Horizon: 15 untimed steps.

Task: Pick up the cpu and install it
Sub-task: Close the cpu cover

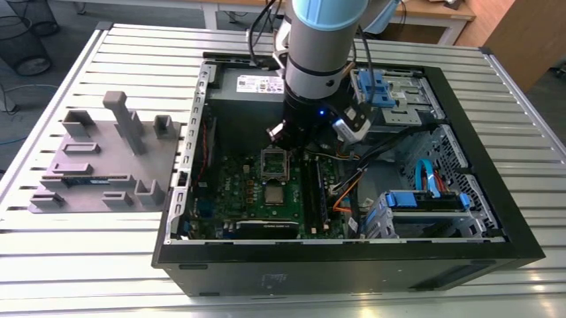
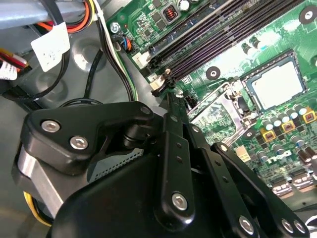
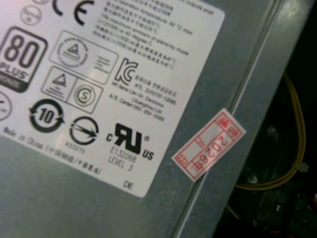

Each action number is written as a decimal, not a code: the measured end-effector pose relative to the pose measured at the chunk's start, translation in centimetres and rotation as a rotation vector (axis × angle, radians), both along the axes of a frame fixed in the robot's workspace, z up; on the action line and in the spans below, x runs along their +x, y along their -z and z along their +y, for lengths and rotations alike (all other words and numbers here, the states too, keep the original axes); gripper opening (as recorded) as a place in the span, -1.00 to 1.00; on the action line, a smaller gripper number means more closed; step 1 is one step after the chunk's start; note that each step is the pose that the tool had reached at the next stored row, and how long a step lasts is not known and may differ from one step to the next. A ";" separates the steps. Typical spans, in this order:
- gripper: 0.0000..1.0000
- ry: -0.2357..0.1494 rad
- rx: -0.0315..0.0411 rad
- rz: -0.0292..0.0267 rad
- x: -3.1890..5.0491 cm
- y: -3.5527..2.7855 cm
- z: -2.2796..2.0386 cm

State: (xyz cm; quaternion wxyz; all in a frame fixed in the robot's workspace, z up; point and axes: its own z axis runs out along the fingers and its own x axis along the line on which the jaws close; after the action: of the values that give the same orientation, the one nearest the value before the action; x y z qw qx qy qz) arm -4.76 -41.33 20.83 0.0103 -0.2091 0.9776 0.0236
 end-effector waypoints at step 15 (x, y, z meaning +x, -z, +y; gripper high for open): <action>-0.79 -0.103 -0.0027 -0.0001 -0.05 -0.27 -0.26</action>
State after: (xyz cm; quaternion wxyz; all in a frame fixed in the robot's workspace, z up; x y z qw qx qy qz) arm -4.82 -41.59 21.11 0.0088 -0.2592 0.9655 0.0228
